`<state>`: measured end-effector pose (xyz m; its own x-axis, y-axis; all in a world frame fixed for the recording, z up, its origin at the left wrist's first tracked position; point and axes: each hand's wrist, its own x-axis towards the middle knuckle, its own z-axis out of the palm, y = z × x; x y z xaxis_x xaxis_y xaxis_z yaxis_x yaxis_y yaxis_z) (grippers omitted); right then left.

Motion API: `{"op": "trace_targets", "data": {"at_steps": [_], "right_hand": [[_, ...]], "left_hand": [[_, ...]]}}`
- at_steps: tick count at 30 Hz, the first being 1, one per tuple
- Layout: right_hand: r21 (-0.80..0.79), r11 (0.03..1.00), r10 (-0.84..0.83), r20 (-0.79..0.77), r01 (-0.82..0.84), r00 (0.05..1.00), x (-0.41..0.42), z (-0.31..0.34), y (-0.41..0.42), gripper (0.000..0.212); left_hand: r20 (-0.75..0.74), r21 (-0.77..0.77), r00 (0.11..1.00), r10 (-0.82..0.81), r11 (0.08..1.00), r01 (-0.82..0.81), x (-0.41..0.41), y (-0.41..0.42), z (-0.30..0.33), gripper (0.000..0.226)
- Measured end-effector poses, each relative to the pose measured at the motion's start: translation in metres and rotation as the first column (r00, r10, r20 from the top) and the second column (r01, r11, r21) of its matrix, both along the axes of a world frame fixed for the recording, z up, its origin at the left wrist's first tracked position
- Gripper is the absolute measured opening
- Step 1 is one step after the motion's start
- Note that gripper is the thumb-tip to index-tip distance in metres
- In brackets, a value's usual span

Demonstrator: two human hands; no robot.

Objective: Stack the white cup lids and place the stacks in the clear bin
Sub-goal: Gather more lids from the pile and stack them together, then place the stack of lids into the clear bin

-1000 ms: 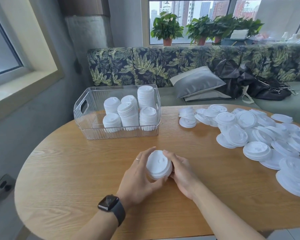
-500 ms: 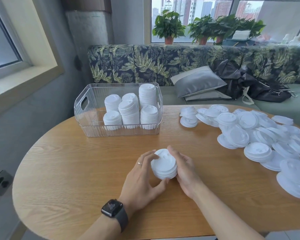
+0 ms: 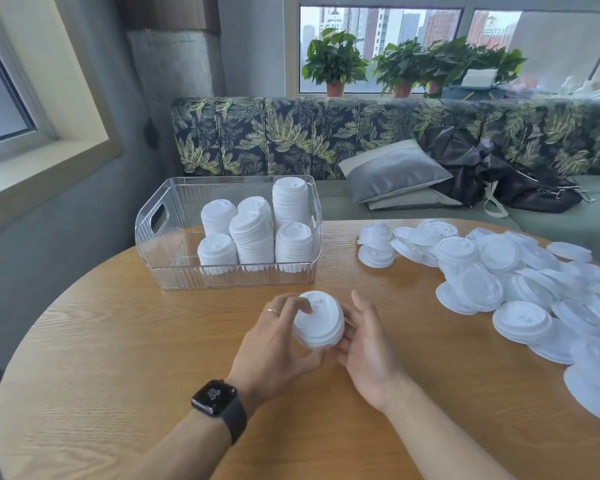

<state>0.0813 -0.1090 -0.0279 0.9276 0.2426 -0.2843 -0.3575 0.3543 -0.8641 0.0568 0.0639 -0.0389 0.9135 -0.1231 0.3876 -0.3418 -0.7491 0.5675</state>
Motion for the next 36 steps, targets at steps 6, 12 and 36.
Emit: {"op": "trace_targets", "data": {"at_steps": [6, 12, 36], "right_hand": [[0.125, 0.987, -0.097, -0.054, 0.103, 0.994, 0.024, 0.003, 0.009, 0.052], [0.051, 0.982, -0.180, 0.005, 0.180, 0.984, 0.039, -0.012, 0.012, 0.044], [0.063, 0.990, -0.136, 0.126, 0.129, 0.983, 0.035, -0.024, 0.010, 0.045]], "left_hand": [[0.052, 0.007, 0.995, 0.083, 0.997, -0.083, 0.063, 0.016, 0.035, 0.060], [0.079, 0.070, 0.978, 0.195, 0.977, -0.200, 0.133, 0.027, 0.066, 0.057], [-0.047, 0.238, 0.964, 0.261, 0.940, -0.243, 0.182, 0.021, 0.053, 0.060]]}}
